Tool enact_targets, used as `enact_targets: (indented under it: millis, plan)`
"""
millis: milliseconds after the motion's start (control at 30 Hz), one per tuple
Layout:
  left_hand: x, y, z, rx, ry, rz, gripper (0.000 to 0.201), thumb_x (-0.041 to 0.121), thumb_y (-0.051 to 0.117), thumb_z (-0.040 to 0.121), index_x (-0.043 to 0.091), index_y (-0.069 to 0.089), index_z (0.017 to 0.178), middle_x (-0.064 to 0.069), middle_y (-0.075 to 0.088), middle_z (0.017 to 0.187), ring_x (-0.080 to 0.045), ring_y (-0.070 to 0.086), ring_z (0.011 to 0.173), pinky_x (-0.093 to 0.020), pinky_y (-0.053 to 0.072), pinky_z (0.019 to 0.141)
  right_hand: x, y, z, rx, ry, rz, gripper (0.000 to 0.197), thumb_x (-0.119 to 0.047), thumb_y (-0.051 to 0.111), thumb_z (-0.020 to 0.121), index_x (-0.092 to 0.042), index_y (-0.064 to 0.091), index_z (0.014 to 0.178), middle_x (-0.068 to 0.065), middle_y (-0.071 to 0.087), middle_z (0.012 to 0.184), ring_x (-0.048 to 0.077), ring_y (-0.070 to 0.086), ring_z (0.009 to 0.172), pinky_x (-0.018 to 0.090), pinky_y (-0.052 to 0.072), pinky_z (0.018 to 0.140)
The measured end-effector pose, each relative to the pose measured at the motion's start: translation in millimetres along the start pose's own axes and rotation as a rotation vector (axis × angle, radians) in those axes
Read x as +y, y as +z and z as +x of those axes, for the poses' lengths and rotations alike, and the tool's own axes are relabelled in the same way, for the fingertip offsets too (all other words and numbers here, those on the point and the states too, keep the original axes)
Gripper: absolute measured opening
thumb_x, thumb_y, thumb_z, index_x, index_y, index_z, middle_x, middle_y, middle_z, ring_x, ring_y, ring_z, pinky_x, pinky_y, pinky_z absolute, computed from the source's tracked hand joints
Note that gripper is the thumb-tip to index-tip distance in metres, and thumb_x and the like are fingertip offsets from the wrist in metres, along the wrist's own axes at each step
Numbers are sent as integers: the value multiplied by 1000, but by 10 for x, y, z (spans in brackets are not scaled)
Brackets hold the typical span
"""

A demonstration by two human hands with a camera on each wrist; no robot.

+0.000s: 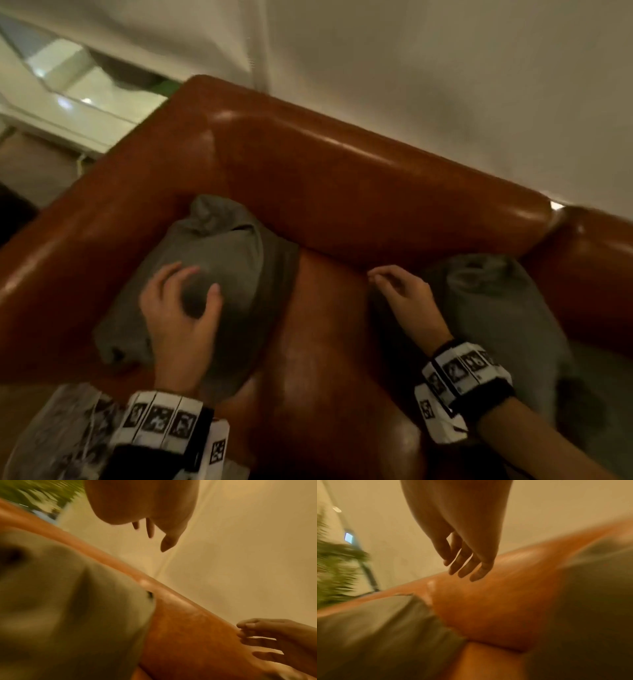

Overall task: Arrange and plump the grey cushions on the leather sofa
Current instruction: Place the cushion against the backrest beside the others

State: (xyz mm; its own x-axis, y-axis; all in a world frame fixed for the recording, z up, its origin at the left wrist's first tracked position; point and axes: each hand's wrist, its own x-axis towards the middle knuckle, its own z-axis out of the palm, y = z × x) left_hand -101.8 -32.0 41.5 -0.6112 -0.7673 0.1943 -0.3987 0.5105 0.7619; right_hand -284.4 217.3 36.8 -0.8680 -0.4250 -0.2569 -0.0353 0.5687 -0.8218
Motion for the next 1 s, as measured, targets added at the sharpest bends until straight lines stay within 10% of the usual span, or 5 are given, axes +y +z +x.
enact_targets:
  millis: [200,367,500,700,1000]
  plan:
    - [1030,1329,-138,-534,292,-177,18,8,64,90,24,65,99,7,62,98,-15,60,95,-18,43,88,831,-1211,-1005,559,231,-44,13,-18,55,98,-20,66,104,-2,66,102,1,59,93,11,39,76]
    - [1719,2278,-479,-935,268,-204,25,18,63,93,16,61,117,2,60,112,-17,58,109,-40,48,99,1550,-1557,-1531,793,605,-139,37,-22,64,91,-12,55,125,15,50,128,34,44,121,43,39,101]
    - [1862,2881,-631,-1101,96,-108,76,38,71,87,20,31,150,-7,33,152,-25,35,140,-40,30,116,1942,-1342,-1710,951,848,166,71,-35,76,81,-20,38,139,15,37,142,36,39,129,53,35,109]
    - [1620,3351,-710,-1156,-89,-203,65,35,64,93,25,36,150,-3,51,147,-23,46,135,-33,35,111,2345,-1007,-1520,1138,926,966,99,-67,79,60,-26,44,143,4,56,136,29,55,120,51,44,105]
    - [1476,2688,-705,-741,-13,-3,45,49,46,99,16,69,120,-18,70,117,-38,61,110,-39,46,92,1787,-1397,-1196,1203,585,853,25,-40,67,89,-26,64,110,-2,67,115,18,62,110,35,50,94]
